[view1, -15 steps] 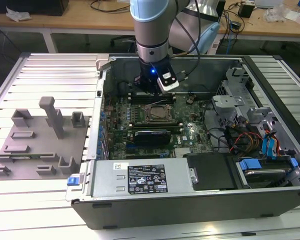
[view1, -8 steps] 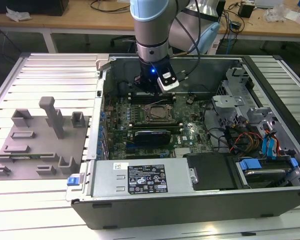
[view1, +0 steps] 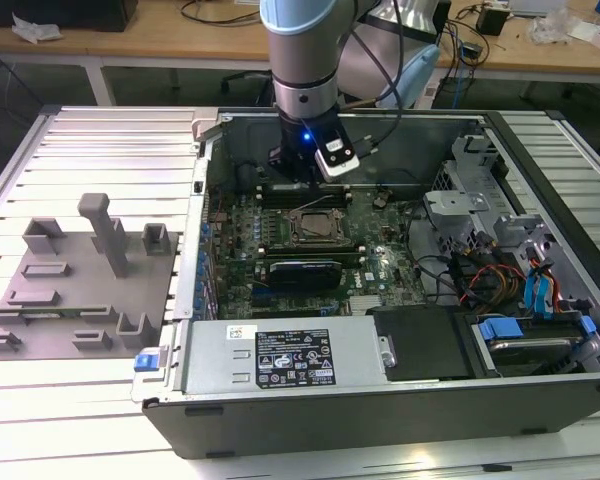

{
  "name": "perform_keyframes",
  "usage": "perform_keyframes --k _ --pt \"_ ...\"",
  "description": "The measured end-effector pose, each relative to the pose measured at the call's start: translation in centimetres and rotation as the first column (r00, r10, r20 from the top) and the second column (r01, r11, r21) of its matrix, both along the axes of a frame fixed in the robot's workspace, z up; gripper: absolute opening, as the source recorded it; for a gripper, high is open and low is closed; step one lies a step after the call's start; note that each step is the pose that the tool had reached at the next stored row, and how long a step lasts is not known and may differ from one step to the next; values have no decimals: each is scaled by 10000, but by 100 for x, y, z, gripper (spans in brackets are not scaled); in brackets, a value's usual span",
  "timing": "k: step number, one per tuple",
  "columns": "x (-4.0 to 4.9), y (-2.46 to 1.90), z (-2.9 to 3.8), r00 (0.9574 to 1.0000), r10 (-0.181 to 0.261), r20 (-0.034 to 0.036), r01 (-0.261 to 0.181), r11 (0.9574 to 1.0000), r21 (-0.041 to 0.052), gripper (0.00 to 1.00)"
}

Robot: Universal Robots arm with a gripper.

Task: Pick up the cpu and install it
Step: 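Install the first cpu locking lever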

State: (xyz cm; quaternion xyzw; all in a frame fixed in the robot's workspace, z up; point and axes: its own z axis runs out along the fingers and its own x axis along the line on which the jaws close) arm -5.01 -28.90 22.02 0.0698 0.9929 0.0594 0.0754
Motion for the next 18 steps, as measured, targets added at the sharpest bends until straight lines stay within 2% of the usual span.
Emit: perform_keyframes --k 3,4,9,12,13,17,18 --pt "1 -11 -10 9999 -93 111 93 10000 2 11" --pt "1 -12 -11 9998 -123 124 123 9999 1 11" --pt "0 -13 -20 9982 -585 129 586 9983 -30 11" --pt "0 -13 -20 9980 -616 129 616 9981 -35 11" --pt "-2 -13 -22 9980 -621 149 622 9981 -35 11" --pt "-1 -13 -54 9963 -798 304 800 9968 -28 11" --pt "-2 -12 -61 9949 -958 311 959 9954 -30 11"
